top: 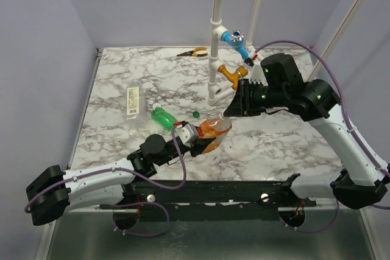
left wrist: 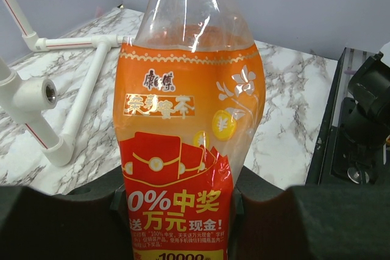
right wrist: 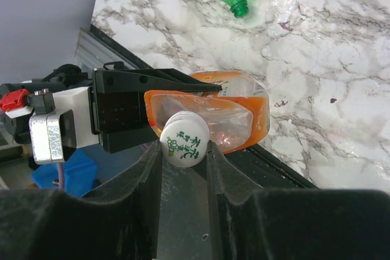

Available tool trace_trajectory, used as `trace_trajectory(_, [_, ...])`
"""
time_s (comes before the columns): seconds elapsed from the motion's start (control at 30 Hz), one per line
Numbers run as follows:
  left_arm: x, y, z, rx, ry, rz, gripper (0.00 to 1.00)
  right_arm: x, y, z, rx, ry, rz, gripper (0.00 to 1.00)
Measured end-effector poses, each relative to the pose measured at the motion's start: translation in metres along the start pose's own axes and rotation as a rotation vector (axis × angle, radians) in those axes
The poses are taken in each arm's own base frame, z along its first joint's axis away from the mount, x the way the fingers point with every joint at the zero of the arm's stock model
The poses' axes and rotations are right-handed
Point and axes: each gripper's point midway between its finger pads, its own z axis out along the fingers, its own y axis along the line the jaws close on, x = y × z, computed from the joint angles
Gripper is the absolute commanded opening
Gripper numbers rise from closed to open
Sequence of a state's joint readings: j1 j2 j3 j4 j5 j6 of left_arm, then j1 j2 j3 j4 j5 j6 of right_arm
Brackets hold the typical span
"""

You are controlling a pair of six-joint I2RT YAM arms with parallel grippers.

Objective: Screw on the bottle caps
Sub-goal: Screw the bottle cap onto the plastic bottle.

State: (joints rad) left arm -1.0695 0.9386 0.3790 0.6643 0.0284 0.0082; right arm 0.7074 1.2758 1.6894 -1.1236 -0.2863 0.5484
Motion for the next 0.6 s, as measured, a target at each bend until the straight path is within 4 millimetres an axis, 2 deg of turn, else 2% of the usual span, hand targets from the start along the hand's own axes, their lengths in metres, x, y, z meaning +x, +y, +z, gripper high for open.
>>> trace_trajectory(0.6, [0.017,0.002,0.011,-0.006,0.007,-0.012,0.0,0.005,-0.015,0.009,0.146,-0.024,-0.064,0.17])
